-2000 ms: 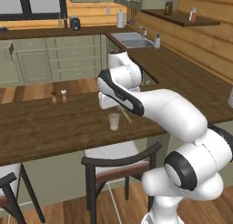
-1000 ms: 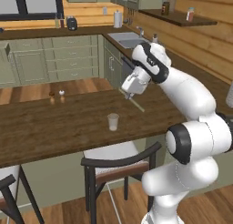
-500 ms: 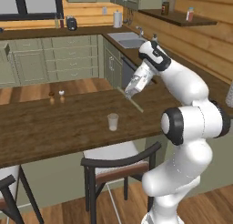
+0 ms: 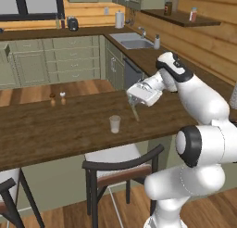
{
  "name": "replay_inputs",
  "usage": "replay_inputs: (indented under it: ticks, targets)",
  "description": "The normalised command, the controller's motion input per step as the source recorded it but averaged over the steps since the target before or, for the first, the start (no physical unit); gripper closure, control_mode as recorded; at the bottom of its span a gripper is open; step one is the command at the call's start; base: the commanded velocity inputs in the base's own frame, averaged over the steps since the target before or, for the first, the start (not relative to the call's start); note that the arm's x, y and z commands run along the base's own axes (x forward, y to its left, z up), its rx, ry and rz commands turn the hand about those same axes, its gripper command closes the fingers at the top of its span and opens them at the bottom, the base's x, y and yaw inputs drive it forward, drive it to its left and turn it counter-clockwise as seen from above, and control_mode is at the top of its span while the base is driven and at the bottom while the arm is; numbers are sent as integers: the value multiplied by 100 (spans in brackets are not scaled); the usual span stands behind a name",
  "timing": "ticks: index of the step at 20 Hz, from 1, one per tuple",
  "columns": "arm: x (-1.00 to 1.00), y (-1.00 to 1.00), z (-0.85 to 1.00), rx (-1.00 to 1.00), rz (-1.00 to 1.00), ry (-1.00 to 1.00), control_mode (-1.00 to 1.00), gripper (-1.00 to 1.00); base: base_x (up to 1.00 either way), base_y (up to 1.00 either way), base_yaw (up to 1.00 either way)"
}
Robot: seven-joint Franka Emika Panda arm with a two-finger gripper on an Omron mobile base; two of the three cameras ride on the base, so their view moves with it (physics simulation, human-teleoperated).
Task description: Take a straw from the drawer in front and place it inside the glass cup on the dining counter.
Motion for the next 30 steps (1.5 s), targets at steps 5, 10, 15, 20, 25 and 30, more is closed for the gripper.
replay_inputs:
  ticks: [5,10,15,20,25,30]
  targets:
    - [51,0,0,44,0,-2,-100,100,0,0,0]
    - [59,-11,0,23,0,4,-100,100,0,0,0]
    - [33,-1,0,0,0,1,-100,100,0,0,0]
    - [28,0,-12,-5,0,0,-100,100,0,0,0]
    - [15,0,-29,-3,0,0,-100,100,0,0,0]
    - [17,2,-26,0,0,0,-100,100,0,0,0]
